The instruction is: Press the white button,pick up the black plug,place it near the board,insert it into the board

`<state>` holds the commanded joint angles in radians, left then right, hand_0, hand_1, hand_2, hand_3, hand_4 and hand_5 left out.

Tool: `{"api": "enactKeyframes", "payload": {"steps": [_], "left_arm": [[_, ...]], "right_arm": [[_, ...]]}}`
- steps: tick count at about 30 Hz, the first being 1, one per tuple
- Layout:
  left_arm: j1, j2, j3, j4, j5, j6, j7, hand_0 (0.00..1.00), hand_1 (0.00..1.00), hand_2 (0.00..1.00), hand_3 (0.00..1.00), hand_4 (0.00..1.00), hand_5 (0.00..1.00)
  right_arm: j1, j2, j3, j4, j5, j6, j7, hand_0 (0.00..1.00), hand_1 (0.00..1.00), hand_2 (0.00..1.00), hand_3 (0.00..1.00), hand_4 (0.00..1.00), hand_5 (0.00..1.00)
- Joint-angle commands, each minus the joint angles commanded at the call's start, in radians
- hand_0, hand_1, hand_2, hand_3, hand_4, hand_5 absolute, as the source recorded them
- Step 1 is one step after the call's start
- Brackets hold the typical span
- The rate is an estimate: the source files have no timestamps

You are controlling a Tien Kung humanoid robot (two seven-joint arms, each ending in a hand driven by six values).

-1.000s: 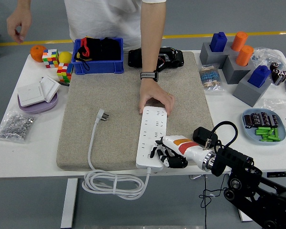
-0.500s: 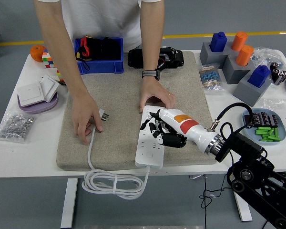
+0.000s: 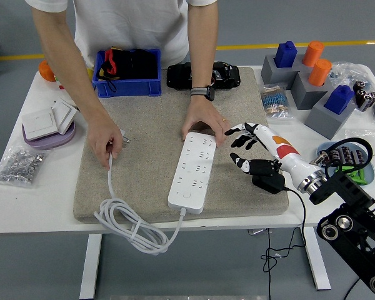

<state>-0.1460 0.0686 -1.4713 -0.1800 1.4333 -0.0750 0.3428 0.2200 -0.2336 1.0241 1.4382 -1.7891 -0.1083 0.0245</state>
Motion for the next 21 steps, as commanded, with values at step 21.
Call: {"api": "enactKeyframes", "payload": {"steps": [21], "left_arm": [[-0.009,-0.008,0.012,0.000,-0.017,0.002,-0.006,0.769,0.706,0.662,0.729,0.646,0.525]], "right_arm": [[-0.077,-0.009,0.088,-0.104,-0.027,0.022,0.014,0.794,0.759,0.721,0.740,0.998,0.260]]}}
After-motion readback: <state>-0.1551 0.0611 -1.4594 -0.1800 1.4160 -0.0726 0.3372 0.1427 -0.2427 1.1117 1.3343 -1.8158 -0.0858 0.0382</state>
